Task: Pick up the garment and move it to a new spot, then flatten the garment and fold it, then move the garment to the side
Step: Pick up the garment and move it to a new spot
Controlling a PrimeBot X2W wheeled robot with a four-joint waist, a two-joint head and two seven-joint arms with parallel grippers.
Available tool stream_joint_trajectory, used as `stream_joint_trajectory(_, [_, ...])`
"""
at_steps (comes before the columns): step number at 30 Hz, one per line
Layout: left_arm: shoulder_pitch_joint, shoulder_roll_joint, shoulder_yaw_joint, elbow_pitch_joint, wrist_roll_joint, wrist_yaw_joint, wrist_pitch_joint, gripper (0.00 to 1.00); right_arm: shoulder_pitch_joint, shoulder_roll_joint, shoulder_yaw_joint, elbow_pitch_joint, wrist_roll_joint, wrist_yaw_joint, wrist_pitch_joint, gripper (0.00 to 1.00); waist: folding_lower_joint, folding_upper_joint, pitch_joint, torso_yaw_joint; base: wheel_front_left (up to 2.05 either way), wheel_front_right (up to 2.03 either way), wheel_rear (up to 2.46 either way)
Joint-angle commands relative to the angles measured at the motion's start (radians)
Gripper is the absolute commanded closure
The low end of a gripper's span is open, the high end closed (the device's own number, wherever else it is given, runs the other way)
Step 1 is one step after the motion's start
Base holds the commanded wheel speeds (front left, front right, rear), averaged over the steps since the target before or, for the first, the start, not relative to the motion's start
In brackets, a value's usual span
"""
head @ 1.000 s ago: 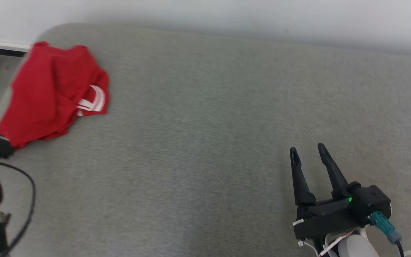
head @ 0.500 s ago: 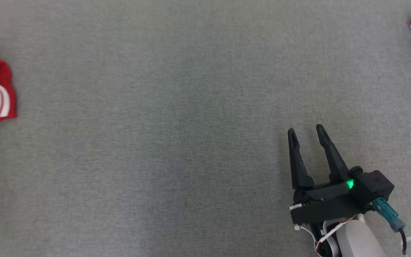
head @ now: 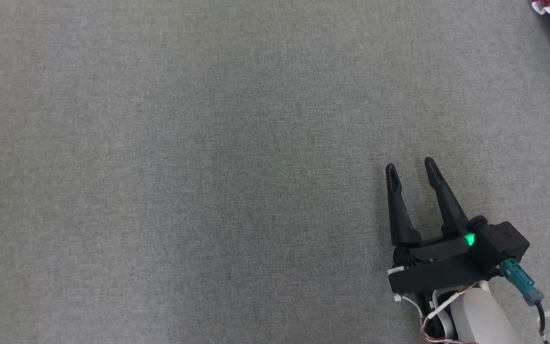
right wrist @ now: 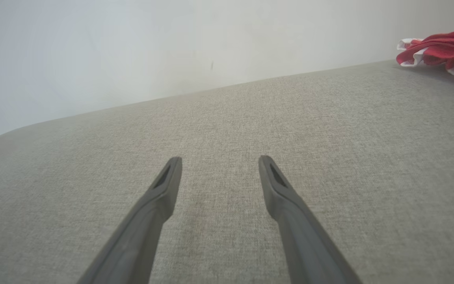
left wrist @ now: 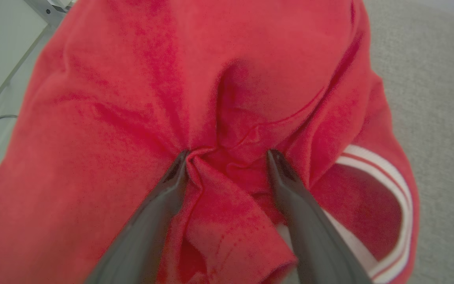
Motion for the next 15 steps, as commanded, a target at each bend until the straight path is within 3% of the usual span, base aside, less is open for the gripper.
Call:
stream_joint_trajectory(1, [0.005,0.000,-0.008,0.021,0.002,0.001,0.026,0.00,0.006,0.002,-0.001,-0.001,-0.006,-0.003,-0.001,0.00,0.0000,0.0000,-0.003,0.002,0.00,0.00,0.00])
stream_joint_trajectory(6, [-0.019,-0.005,-0.026,0.050,0.001,0.002,0.088,0.00,0.004,0.002,0.001,-0.001,-0.010,-0.003,-0.001,0.00,0.0000,0.0000,-0.014,0.005,0.00,0.00,0.00])
stream_joint_trajectory(7, [-0.021,-0.008,-0.030,0.052,0.001,0.002,0.092,0.25,0.005,0.002,0.002,0.001,-0.010,-0.003,-0.001,0.00,0.0000,0.0000,-0.017,0.006,0.00,0.00,0.00])
stream_joint_trajectory(9, [-0.023,-0.009,-0.033,0.050,0.002,0.007,0.074,1.00,0.007,0.002,0.003,0.004,-0.007,-0.003,-0.001,0.00,0.0000,0.0000,-0.025,0.006,0.00,0.00,0.00])
stream_joint_trajectory(15, [-0.031,0.011,-0.036,0.019,0.010,0.015,-0.028,1.00,0.020,0.002,0.000,0.016,0.008,-0.003,-0.001,0.00,0.0000,0.0000,-0.065,0.011,0.00,0.00,0.00])
